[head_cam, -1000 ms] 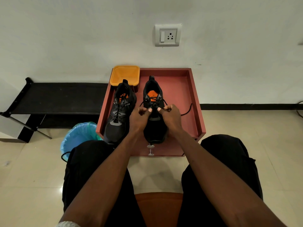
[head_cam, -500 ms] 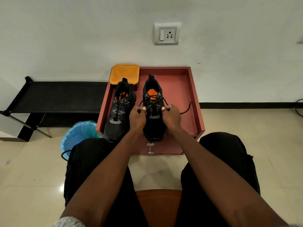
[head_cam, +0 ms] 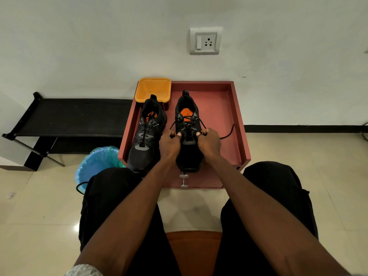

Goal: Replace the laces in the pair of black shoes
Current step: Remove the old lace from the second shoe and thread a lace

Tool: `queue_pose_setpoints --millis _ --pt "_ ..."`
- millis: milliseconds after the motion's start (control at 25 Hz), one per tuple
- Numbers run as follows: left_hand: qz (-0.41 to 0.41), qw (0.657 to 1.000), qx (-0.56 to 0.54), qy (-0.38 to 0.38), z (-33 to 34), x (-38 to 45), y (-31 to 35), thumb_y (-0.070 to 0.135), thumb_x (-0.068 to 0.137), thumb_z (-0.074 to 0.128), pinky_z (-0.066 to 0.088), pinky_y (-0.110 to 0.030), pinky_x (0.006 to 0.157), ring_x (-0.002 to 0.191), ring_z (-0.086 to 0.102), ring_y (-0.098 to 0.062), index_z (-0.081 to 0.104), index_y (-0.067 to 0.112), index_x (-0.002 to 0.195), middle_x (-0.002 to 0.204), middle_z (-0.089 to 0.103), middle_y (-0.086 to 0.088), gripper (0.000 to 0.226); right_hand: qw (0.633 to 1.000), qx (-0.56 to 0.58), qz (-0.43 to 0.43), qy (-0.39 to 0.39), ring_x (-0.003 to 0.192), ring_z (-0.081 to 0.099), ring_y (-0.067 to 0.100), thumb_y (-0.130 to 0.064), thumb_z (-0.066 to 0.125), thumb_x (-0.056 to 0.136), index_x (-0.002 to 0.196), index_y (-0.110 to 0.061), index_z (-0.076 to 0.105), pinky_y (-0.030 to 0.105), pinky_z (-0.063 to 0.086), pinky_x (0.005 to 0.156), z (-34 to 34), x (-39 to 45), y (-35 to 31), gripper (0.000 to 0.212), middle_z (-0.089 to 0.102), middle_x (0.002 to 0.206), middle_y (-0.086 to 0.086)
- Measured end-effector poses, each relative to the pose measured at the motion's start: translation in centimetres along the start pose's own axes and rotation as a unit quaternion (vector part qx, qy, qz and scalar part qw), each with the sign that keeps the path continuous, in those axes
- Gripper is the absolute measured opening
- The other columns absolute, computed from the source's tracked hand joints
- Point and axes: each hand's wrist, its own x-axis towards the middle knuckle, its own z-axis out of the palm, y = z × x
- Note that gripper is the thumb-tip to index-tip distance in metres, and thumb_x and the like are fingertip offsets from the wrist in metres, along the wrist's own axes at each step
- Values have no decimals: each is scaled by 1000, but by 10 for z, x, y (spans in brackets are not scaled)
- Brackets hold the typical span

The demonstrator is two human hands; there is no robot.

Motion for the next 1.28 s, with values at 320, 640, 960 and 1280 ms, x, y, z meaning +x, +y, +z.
queue_pose_setpoints --millis 320,640,960,1280 --pt "-111 979 -169 -37 -12 7 8 6 90 63 51 -27 69 73 60 -14 62 9 79 79 66 -6 11 978 189 85 -33 70 61 20 -14 63 86 67 -16 58 35 51 61 -10 5 -2 20 66 74 6" --pt "45 995 -65 -59 -12 12 2 7 94 62 52 -22 60 73 64 -12 73 6 106 86 71 -1 16 992 91 -75 -33 77 69 14 -10 62 87 81 -23 73 29 54 68 -3 9 5 18 73 79 -5" --pt "227 971 75 -5 -2 10 -1 10 87 71 50 -16 81 89 62 -9 76 7 100 96 64 4 14 984 -7 -177 10 84 54 6 -8 64 87 90 -13 76 2 34 66 4 5 2 12 63 93 -4" --pt "107 994 13 3 2 8 3 18 101 50 45 -25 63 72 56 -7 55 16 100 88 63 -1 6 995 34 -91 7 77 57 18 -2 46 93 87 -17 51 22 37 53 3 4 -7 17 61 89 3"
